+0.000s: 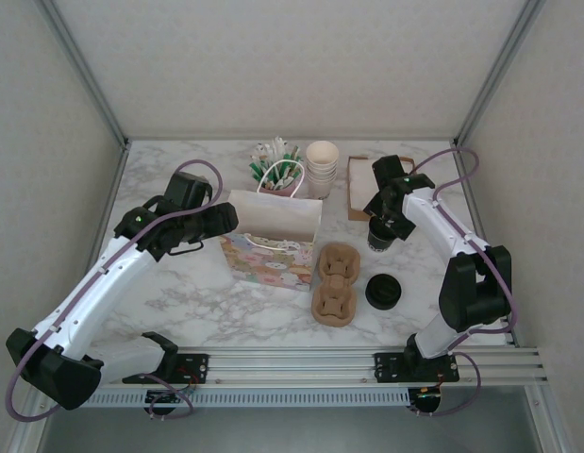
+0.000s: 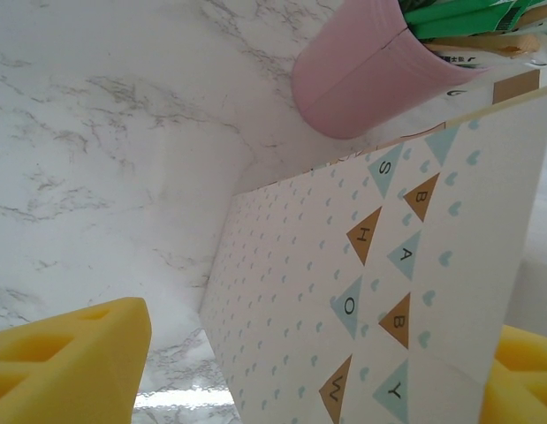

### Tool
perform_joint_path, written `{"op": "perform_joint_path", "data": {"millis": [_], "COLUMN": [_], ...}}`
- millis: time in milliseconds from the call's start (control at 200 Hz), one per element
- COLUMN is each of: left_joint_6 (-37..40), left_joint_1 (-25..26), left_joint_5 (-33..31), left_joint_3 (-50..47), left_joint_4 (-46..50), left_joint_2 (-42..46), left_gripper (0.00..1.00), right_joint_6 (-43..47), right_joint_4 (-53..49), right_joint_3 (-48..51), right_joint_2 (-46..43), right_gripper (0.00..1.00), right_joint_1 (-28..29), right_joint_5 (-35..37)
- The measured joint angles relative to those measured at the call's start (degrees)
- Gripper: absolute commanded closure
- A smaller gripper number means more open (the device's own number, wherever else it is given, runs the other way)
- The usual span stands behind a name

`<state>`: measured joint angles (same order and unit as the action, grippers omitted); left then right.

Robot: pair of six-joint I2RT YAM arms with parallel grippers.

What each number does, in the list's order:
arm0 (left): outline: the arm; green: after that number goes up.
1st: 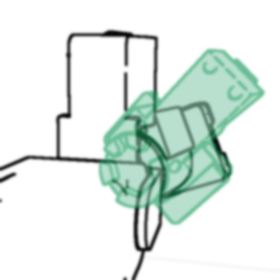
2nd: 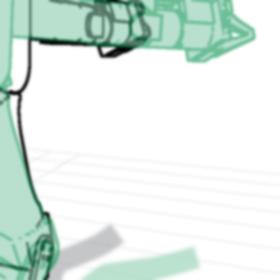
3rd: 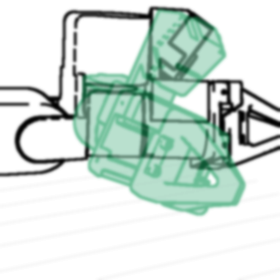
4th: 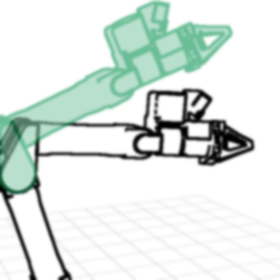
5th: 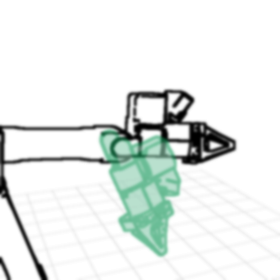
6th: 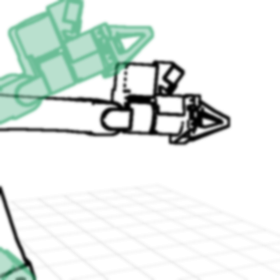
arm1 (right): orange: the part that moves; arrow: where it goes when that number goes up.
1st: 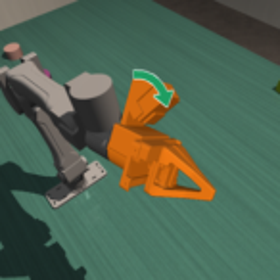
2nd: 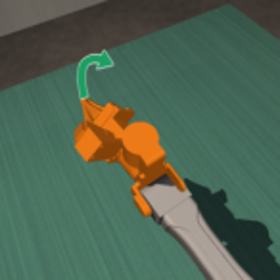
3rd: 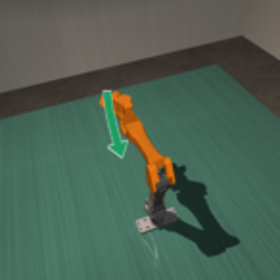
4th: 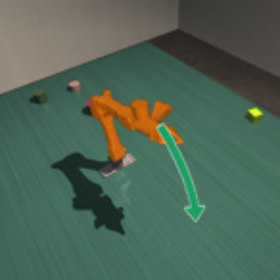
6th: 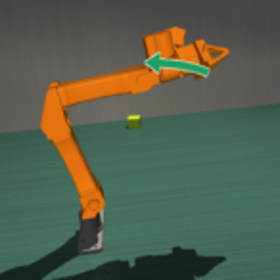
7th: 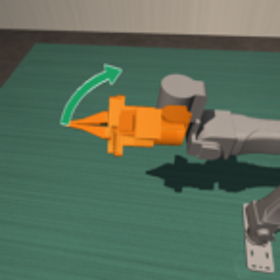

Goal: Pack the takeout coffee

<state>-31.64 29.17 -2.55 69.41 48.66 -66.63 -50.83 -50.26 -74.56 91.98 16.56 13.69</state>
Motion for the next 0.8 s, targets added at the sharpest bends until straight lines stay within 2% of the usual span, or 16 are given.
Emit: {"op": "perform_joint_path", "data": {"millis": [415, 801], "left_joint_6": [2.6, 4.3], "left_joint_1": [0.0, -0.2], "left_joint_5": [-2.8, -4.5], "left_joint_3": [1.0, 2.2], "left_joint_4": [0.1, 0.3], "left_joint_2": [1.2, 1.9], "left_gripper": [0.24, 0.23], "right_joint_6": [5.2, 8.2], "right_joint_4": [-0.6, -1.4], "right_joint_3": [0.0, -0.9], "right_joint_2": [0.5, 1.4], "right_gripper": [0.20, 0.31], "right_joint_1": [0.0, 0.3], "right_joint_5": [0.2, 0.2]}}
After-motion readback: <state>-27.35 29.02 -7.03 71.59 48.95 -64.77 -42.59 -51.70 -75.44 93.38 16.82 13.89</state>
